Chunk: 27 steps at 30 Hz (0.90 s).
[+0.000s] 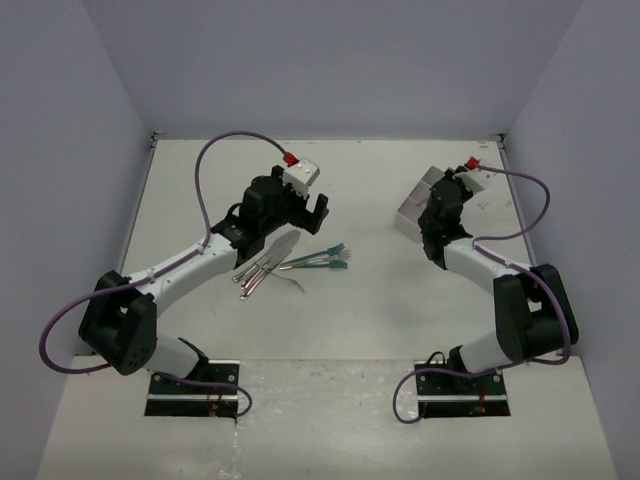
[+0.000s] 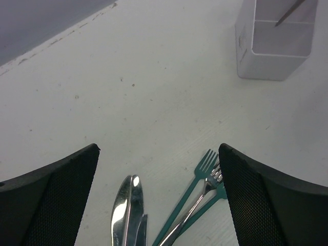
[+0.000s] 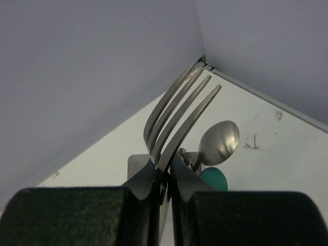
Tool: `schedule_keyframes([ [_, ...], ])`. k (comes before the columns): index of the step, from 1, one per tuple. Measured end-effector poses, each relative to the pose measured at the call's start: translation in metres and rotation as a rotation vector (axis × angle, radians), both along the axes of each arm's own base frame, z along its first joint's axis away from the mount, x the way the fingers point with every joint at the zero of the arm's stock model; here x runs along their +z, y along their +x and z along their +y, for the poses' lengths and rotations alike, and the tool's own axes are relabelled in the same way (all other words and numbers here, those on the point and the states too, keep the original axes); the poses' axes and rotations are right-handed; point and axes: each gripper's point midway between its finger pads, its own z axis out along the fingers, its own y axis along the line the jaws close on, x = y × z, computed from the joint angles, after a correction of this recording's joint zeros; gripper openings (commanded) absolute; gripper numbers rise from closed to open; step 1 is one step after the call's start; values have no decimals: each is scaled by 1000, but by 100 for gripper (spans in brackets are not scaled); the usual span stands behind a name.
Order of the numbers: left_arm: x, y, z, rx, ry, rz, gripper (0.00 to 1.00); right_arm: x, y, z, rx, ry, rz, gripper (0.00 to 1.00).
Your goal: Sort the eating utensils into containers
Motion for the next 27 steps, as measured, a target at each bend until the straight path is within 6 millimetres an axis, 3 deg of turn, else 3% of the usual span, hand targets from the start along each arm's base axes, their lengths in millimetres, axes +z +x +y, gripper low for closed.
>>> schedule_keyframes([
  [9,-23,0,3,-10,53,33,100,49,7,-6,-18,-27,-97,0],
  [14,-24,2,5,-8,57,33,100,59,8,-11,-33,-51,-107,1],
  [18,-29,3,6,-4,65,44,100,47,11,-14,-43,-59,-79,3],
  [27,-49,8,9,-1,107,72,100,-4,12,-9,-37,-10,66,16],
])
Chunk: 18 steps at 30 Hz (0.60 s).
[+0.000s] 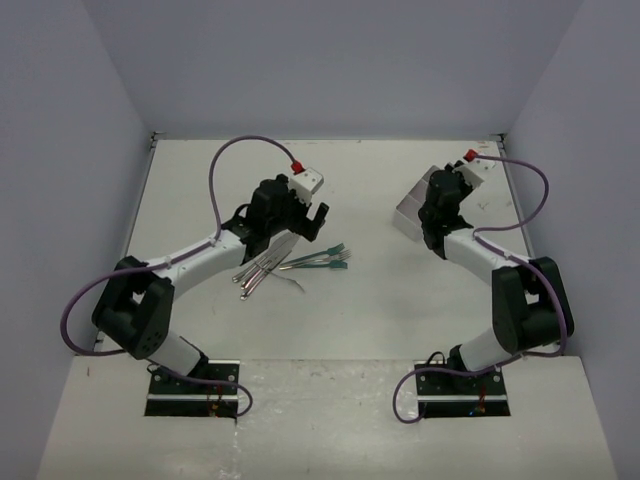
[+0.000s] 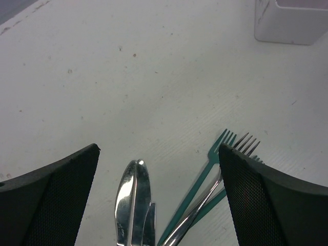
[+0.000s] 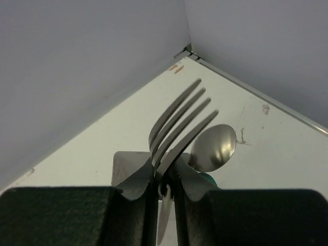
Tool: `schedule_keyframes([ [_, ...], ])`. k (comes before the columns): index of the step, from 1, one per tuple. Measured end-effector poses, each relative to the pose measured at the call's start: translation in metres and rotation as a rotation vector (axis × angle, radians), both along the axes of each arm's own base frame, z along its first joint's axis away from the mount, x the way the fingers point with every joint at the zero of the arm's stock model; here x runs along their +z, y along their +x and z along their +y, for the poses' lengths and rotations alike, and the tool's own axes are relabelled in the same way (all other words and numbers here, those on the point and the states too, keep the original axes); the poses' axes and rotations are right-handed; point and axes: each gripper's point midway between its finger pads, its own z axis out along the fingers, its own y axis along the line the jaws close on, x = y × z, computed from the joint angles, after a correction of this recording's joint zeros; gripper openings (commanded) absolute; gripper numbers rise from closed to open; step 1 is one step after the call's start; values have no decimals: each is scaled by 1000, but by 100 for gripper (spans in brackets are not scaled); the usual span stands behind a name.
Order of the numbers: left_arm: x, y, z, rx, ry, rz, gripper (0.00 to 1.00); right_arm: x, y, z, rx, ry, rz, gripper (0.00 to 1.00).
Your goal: Sort the eating utensils into containers
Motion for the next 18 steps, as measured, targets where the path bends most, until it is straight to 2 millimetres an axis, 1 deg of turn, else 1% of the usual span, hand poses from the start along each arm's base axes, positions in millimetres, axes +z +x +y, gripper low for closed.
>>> schedule_keyframes([
  [2,-8,0,-1,-10,15,11,100,-8,-2,0,-1,-1,37,20],
  [3,-13,0,-1,-15,24,19,100,-12,-3,-1,-4,0,57,25],
  [6,-27,-1,-2,-26,48,47,100,-19,-5,-1,-20,19,111,34],
  [9,-40,-5,0,-37,72,77,100,-22,-6,0,-29,39,139,34],
  [12,-47,-8,2,-41,89,92,100,-30,-12,1,-30,51,172,34],
  [14,-49,-10,3,-41,94,100,100,-31,-16,3,-19,65,182,34],
  [16,-51,-11,4,-42,98,106,100,-26,-21,5,-3,82,168,36],
  [18,-54,-13,5,-42,102,114,100,-17,-30,5,12,101,143,41],
])
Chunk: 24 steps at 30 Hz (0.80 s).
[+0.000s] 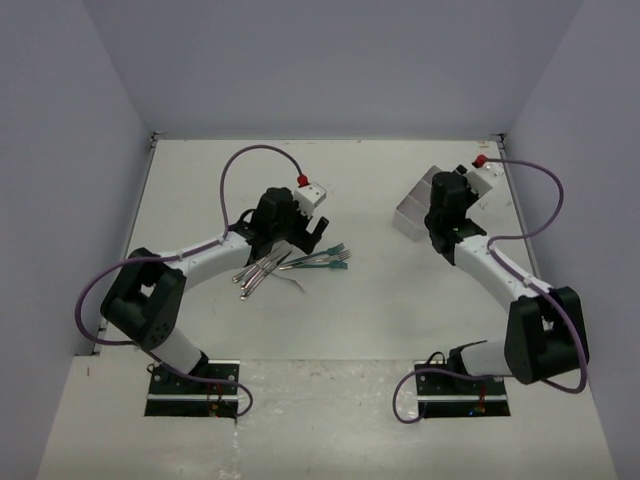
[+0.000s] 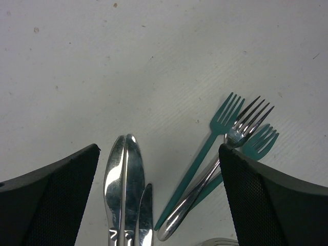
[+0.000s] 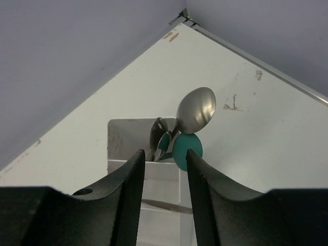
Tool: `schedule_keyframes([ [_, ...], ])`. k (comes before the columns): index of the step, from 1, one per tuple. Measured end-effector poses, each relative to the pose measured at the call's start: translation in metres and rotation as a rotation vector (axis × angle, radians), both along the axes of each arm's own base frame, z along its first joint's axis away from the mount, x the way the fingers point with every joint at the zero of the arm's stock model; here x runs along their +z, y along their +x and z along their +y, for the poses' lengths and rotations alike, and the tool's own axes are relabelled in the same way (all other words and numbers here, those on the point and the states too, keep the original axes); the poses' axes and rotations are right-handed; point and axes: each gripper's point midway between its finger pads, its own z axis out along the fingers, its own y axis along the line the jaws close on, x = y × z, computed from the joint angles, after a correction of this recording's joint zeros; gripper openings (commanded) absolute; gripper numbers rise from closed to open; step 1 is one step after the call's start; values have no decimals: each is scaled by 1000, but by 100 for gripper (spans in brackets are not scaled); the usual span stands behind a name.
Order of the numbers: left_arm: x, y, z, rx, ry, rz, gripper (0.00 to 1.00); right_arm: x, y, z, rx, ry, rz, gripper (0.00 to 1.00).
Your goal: Sort the eating utensils into containers
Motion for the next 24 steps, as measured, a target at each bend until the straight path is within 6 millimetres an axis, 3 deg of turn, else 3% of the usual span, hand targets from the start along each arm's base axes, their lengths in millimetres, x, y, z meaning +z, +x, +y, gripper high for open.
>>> schedule_keyframes([
  [4,-9,-7,2,-9,8,23,100,28,-18,4,47,54,-88,66],
  [5,-11,-9,3,-16,10,31,100,36,-22,6,63,64,-110,81],
  [8,-20,-21,3,-53,20,67,100,53,-32,10,113,93,-160,99],
  [14,-36,-41,7,-147,75,120,100,66,-45,31,260,133,-164,99],
  [21,-65,-25,12,-122,181,159,100,43,-61,48,373,161,-86,99],
  [24,-67,-20,11,-124,198,150,99,37,-66,51,395,168,-64,99],
])
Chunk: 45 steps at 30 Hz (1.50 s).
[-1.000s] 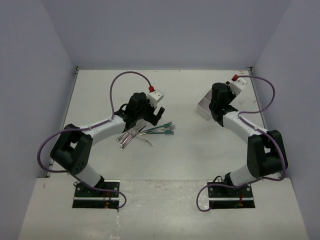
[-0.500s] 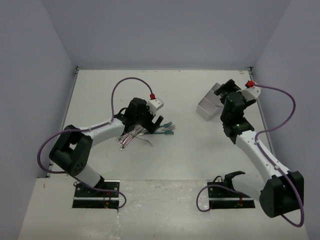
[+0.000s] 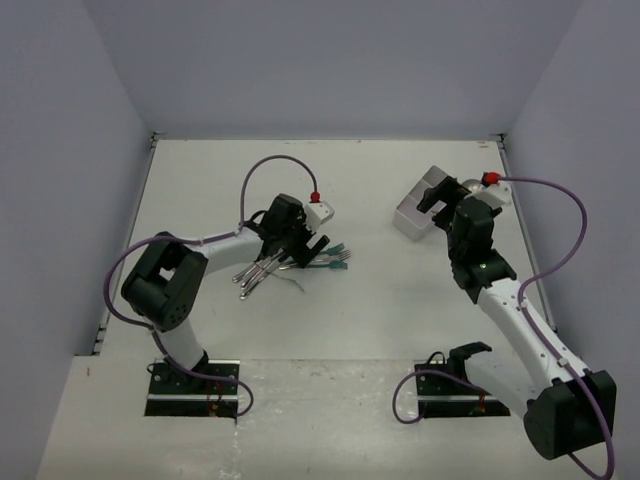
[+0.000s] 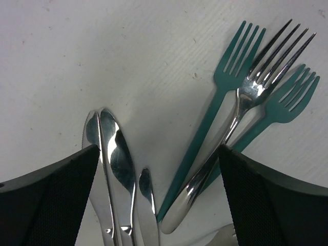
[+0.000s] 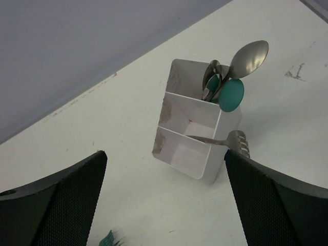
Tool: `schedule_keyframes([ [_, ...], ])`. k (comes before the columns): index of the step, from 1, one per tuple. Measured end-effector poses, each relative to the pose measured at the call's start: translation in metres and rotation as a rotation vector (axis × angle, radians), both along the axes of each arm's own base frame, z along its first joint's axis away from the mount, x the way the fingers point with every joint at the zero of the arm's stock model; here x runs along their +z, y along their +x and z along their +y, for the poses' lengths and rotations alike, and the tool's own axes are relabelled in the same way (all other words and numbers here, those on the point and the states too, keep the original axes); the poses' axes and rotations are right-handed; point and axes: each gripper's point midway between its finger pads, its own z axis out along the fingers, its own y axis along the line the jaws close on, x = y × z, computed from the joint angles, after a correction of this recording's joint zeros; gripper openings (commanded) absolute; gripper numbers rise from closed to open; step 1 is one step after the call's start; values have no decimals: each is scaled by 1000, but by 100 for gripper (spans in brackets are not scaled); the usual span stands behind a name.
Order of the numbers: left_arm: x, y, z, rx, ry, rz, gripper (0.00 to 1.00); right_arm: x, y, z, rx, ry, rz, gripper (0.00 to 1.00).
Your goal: Sort the eating utensils into containers
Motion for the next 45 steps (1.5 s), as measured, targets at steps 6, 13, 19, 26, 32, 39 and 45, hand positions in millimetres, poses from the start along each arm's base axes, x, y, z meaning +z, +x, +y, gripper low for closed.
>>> schedule_keyframes([
  [6,5,14,-3,-6,50,-58,96,2,-4,1,11,3,-3,99],
  [13,-10,8,-17,-60,119,-61,87,-2,-7,-1,14,-23,19,99],
  [19,-14,16,-24,-61,150,-79,41,-7,-10,-2,16,-34,40,99],
  [26,-18,9,-35,-125,118,-48,0,-1,-21,-5,13,-29,19,99],
  [32,-19,5,-40,-162,96,-33,0,6,-32,-8,13,-19,-19,99],
  [39,8,7,-61,-165,-34,-67,0,-3,-38,5,96,0,-12,99],
  [45,116,16,-92,-144,-339,-269,0,-7,-33,59,377,74,-35,97],
])
